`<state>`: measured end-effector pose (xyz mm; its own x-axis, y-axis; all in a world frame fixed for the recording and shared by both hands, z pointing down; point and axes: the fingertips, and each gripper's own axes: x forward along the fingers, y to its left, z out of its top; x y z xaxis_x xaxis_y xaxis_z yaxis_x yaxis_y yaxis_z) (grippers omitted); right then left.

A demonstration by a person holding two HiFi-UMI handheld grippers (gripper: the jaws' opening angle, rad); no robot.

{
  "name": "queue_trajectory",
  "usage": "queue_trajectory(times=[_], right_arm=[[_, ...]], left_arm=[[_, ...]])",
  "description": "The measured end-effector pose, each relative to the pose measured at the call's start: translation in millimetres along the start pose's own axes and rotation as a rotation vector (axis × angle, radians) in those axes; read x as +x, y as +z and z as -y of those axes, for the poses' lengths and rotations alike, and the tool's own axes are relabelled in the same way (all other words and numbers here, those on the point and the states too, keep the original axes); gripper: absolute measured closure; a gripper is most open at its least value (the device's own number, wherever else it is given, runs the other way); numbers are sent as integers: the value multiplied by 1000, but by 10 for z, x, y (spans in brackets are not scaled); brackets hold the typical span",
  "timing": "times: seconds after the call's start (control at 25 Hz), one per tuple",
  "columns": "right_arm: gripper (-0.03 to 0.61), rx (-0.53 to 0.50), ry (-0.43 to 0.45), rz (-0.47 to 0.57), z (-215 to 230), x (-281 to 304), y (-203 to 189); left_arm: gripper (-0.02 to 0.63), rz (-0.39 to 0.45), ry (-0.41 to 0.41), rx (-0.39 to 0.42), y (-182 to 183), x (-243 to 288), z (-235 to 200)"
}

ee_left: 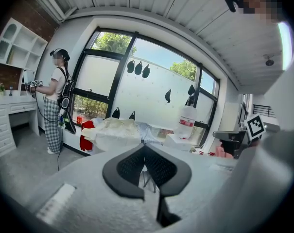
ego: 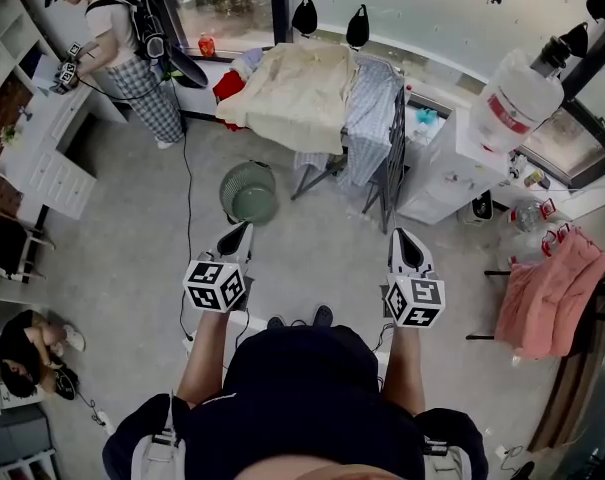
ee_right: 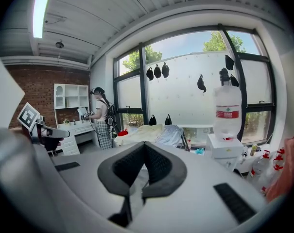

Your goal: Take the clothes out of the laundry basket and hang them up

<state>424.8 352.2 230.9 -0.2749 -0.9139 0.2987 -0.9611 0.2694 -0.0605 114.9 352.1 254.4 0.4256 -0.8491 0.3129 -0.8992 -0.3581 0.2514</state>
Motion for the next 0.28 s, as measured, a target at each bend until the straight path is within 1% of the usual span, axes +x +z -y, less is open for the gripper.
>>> queue_trajectory(times=[0.28], right_arm=[[578, 16, -12, 9, 76, -47, 9]], left_arm=[[591, -10, -5, 0, -10, 16, 58]])
